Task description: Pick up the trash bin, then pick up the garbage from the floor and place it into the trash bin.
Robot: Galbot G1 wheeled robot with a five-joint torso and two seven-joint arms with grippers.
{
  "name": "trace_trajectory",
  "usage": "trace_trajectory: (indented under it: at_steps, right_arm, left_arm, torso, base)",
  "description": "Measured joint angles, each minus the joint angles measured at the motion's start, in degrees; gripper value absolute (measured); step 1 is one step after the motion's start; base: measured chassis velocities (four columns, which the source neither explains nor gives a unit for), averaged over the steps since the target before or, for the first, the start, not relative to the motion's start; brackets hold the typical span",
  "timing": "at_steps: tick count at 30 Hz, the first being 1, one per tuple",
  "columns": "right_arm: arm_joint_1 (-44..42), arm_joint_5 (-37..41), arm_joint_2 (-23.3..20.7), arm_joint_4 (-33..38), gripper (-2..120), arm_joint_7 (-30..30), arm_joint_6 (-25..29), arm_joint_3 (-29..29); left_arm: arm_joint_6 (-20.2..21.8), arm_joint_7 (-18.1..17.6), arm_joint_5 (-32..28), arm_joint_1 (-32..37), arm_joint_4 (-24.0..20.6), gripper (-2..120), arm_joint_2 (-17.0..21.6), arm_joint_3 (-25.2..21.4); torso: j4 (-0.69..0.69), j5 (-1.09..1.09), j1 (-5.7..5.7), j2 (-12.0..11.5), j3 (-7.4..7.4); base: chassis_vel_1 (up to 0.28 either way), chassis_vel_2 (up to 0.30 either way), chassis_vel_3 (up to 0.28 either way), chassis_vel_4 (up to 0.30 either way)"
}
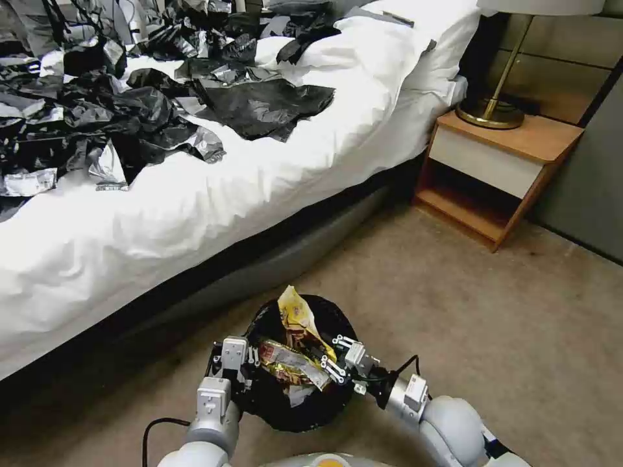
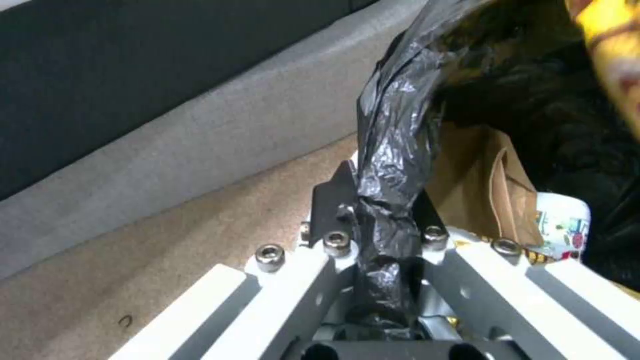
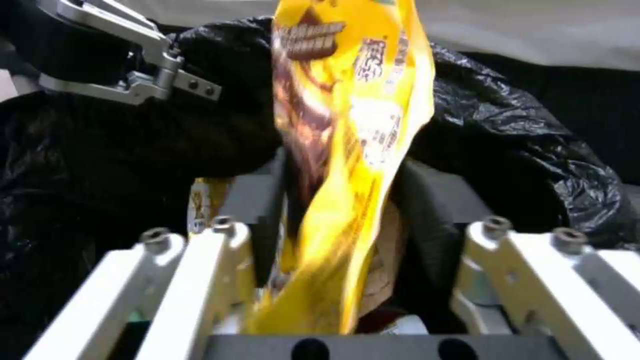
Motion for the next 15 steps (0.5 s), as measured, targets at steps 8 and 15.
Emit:
trace_trajectory:
  at_steps: [8,15]
  right_arm:
    - [-1.1,-0.2,-0.8,1.8,78,0.0,0.0,0.9]
    - [-1.8,-0.1,-2.0,3.4,102,0.0,0.1,1.7]
  left_arm:
    - [0.0,0.0,0.1,0.0,-0.2,0,-0.1,0.0]
    - [0.0,0.0,0.3,0.0,-0.4,0,-0.1,0.1]
  torso:
    - [0.00,0.00,0.00,0.0,0.00]
    - [0.00,0.00,0.00,0.0,0.00]
  base:
    - [0.000,0.000,0.000,0.000]
    - [0.000,0.000,0.000,0.000]
